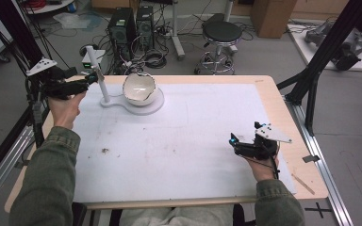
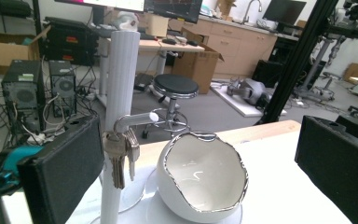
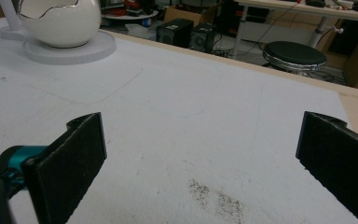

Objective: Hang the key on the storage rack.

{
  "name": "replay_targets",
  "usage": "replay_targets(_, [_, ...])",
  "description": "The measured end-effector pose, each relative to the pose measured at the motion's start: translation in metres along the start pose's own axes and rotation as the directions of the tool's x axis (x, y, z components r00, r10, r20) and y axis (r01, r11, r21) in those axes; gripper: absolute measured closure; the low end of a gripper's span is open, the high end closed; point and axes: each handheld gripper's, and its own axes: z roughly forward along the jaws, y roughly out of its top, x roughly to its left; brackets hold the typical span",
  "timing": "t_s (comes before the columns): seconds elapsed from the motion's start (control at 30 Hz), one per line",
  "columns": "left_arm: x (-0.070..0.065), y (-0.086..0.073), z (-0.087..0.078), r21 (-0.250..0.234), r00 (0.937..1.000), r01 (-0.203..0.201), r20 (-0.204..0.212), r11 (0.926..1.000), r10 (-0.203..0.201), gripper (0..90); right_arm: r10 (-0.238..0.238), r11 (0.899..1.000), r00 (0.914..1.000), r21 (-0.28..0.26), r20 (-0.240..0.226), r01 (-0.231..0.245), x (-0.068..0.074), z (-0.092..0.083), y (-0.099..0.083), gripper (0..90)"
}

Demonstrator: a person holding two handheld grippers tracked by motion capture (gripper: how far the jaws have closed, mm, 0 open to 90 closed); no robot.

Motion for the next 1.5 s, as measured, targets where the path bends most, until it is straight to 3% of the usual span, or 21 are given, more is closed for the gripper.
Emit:
replay_targets(0.07, [-0.001, -0.002, -0.003, -0.012, 0.9998, -0.013, -0.013, 0.9998, 0.013, 1.7, 0.0, 1.0, 1.0, 0.0, 0.0, 0.0, 0.0, 0.0, 0.0, 0.5])
replay_targets(0.27, [-0.001, -0.012, -0.011, -0.024, 0.9999, 0.012, -0.001, 0.9997, -0.012, 1.6, -0.009, 1.0, 1.0, -0.002, -0.002, 0.009, -0.001, 0.001, 0.0, 0.5])
replay_targets(0.33, [-0.005, -0.016, -0.014, -0.03, 1.0, 0.004, 0.001, 0.9995, -0.004, 1.7, -0.006, 1.0, 1.0, 0.0, -0.003, 0.006, 0.0, 0.001, 0.0, 0.5])
replay_targets(0.37, [-0.01, -0.018, -0.016, -0.02, 0.9997, -0.026, -0.003, 0.9994, 0.026, 1.7, -0.005, 1.0, 1.0, 0.0, -0.002, 0.005, 0.0, 0.001, 0.0, 0.5])
replay_targets(0.43, [-0.013, -0.021, -0.017, -0.008, 0.999, -0.044, 0.003, 0.999, 0.044, 1.7, -0.009, 1.0, 1.0, -0.001, -0.003, 0.009, -0.001, 0.001, 0.0, 0.5])
replay_targets(0.5, [-0.015, -0.024, -0.018, 0.006, 0.9988, -0.048, 0.011, 0.9988, 0.048, 1.7, -0.005, 1.0, 1.0, 0.002, -0.005, 0.005, 0.0, 0.001, 0.0, 0.5])
replay_targets(0.97, [-0.02, -0.043, -0.025, 0.008, 0.9994, -0.032, 0.009, 0.9994, 0.032, 1.7, -0.004, 1.0, 1.0, 0.0, -0.002, 0.004, 0.0, 0.0, 0.0, 0.5])
replay_targets(1.33, [-0.021, -0.059, -0.04, 0.019, 0.9985, -0.05, -0.019, 0.9986, 0.051, 1.7, -0.005, 1.0, 1.0, 0.002, -0.005, 0.005, 0.001, 0.0, 0.0, 0.5])
replay_targets(1.5, [-0.019, -0.067, -0.046, 0.021, 0.9994, -0.029, -0.021, 0.9994, 0.03, 1.7, -0.013, 1.0, 0.9999, 0.003, -0.004, 0.013, 0.001, 0.0, 0.0, 0.5])
